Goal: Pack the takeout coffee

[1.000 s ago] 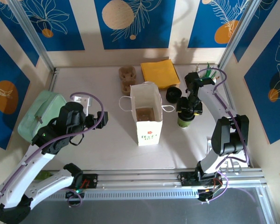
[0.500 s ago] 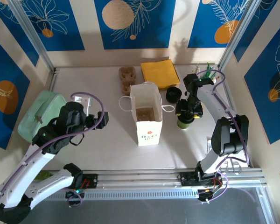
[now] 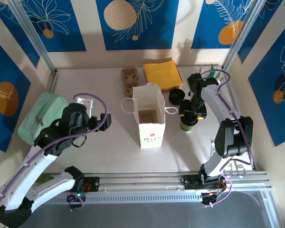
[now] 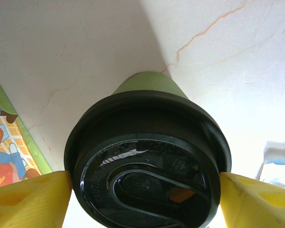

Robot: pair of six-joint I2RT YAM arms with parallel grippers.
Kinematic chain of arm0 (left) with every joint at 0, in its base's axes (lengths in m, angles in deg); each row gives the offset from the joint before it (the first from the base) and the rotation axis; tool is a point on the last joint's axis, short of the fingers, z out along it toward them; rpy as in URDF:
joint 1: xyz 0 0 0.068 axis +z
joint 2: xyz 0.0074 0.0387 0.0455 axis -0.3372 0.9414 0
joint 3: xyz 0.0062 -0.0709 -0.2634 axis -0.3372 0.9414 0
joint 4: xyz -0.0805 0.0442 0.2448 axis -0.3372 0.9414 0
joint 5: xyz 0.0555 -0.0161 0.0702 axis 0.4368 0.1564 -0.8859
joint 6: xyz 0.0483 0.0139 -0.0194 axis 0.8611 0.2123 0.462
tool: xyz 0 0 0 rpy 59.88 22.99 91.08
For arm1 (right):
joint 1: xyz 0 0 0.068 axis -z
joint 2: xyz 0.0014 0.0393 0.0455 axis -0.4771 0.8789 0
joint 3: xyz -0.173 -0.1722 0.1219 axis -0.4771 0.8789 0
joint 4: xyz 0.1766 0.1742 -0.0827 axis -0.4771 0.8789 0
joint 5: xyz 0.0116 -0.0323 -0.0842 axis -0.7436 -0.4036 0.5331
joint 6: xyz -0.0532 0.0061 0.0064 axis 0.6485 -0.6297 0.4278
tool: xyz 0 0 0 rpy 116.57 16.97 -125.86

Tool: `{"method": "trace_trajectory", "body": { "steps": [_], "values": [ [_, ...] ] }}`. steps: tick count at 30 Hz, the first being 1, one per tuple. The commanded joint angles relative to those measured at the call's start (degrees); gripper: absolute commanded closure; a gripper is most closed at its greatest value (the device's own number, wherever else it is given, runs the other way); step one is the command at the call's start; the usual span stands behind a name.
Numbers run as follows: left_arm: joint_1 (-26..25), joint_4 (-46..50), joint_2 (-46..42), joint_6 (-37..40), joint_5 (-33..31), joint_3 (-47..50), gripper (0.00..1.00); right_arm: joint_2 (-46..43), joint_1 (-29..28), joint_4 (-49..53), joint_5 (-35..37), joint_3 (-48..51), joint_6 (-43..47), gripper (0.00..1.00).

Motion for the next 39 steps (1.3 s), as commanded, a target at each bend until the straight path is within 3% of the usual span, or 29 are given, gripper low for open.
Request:
{"method": "trace_trajectory", "body": {
  "steps": [1, 39],
  "values": [
    [0.79, -0.01, 0.06, -0.68, 1.08, -0.1, 0.01, 0.68, 0.14, 0.44, -1.74, 0.21, 0.13, 0.2],
    [0.84, -0.33, 1.62, -0.77, 2.45, -0.87, 0.01, 4.43, -2.11, -3.44, -1.57, 4.03, -1.33, 0.2]
  ]
}}
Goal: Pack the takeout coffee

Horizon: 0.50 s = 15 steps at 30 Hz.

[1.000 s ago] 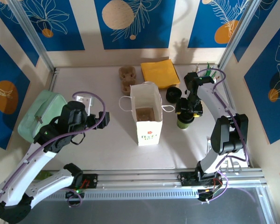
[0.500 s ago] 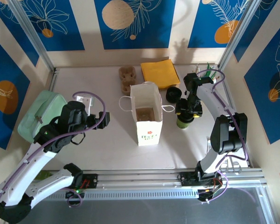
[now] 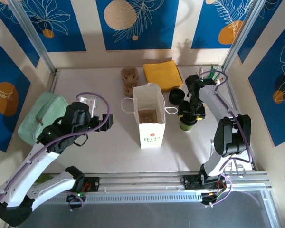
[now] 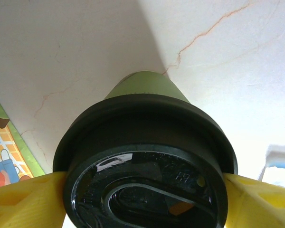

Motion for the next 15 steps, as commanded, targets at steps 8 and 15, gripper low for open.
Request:
{"method": "trace_trajectory", "body": {
  "steps": [8, 15],
  "values": [
    [0.76, -0.2, 0.07, -0.53, 1.03, -1.53, 0.01, 2.51, -1.03, -1.95, -1.91, 3.0, -1.18, 0.27],
    [0.77, -0.07, 0.07, -0.71, 1.12, -1.63, 0.01, 0.43, -1.93, 1.92, -1.16, 0.32, -1.85, 0.29]
  ]
}}
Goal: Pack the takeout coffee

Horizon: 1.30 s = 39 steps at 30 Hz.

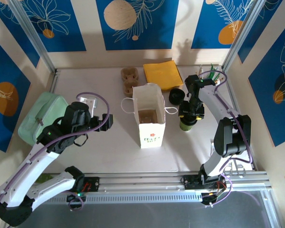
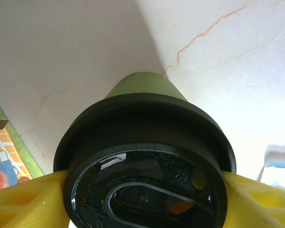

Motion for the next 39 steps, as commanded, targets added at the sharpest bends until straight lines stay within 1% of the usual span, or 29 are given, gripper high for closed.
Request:
{"method": "trace_trajectory", "body": {
  "steps": [1, 3, 8, 11, 17, 21, 26, 31, 35, 39],
  "values": [
    [0.77, -0.06, 0.08, -0.74, 1.12, -1.6, 0.01, 0.1, -1.66, 2.4, -1.87, -0.29, -1.66, 0.3],
    [0.78, 0.11, 0.09, -0.82, 1.12, -1.6, 0.01, -1.72, -3.09, 3.29, -2.41, -1.47, -2.11, 0.3],
    [0.75, -0.23, 0.07, -1.27, 2.11, -1.42, 0.01, -4.78, -5.35, 7.12, -1.12, -4.93, -3.14, 0.31],
    [0.76, -0.72, -0.1, -1.17, 2.69, -1.24, 0.01, -6.06, -6.33, 9.69, 0.59, -7.12, -3.82, 0.31],
    [0.77, -0.94, 0.07, -1.44, 2.94, -1.29, 0.01, -9.03, -11.15, 13.96, 4.34, -12.35, -5.57, 0.31],
    [0.78, -0.93, -0.01, -2.05, 3.32, -1.32, 0.01, -10.41, -12.44, 17.04, 6.68, -15.92, -6.71, 0.31],
    [0.77, -1.14, -0.28, -2.52, 4.23, -0.85, 0.01, -12.63, -14.26, 17.29, 7.39, -20.36, -7.11, 0.31],
    [0.78, -2.7, -0.78, -2.83, 6.45, 0.44, 0.0, -12.39, -14.83, 20.58, 9.51, -26.8, -7.28, 0.31],
    [0.73, -2.91, -0.54, -3.16, 7.0, 0.59, 0.01, -11.49, -14.81, 23.33, 11.41, -30.93, -7.11, 0.31],
    [0.66, -2.83, -0.37, -3.12, 7.39, 0.33, 0.01, -10.31, -15.19, 24.96, 10.09, -35.85, -7.36, 0.31]
  ]
}}
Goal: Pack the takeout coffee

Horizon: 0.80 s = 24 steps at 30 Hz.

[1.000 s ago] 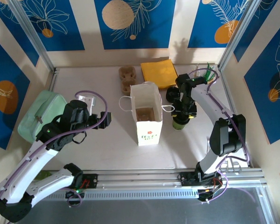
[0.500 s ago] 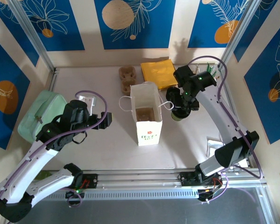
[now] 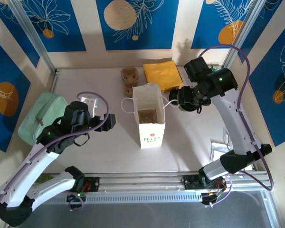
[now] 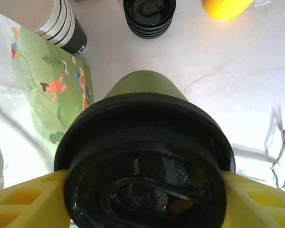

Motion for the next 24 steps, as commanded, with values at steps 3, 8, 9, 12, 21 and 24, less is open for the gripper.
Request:
{"method": "trace_trajectory", "body": {
  "steps": [3, 8, 9, 12, 21, 24],
  "values": [
    [0.6, -1.09, -0.3, -0.63, 1.23, 0.36, 0.01, 2.07, -2.23, 5.15, 0.45, -8.9, -1.7, 0.31],
    [0.63, -1.61, -0.19, -1.22, 1.5, 0.65, 0.02, 5.33, -6.4, 7.27, -0.25, -18.01, -3.97, 0.32],
    [0.6, -1.65, -0.3, -1.33, 1.42, 0.67, 0.02, 6.11, -7.85, 7.69, 0.74, -20.13, -4.47, 0.32],
    [0.61, -1.73, -0.41, -1.66, 1.57, 0.79, 0.02, 9.71, -11.99, 10.91, 4.23, -28.15, -5.83, 0.32],
    [0.42, -2.75, 1.03, -2.3, 3.25, 1.89, 0.02, 13.03, -20.28, 9.84, 2.34, -33.27, -6.44, 0.32],
    [0.37, -2.97, 1.26, -2.22, 3.27, 1.97, 0.03, 13.8, -22.61, 9.87, 1.11, -30.61, -6.78, 0.32]
  ]
}}
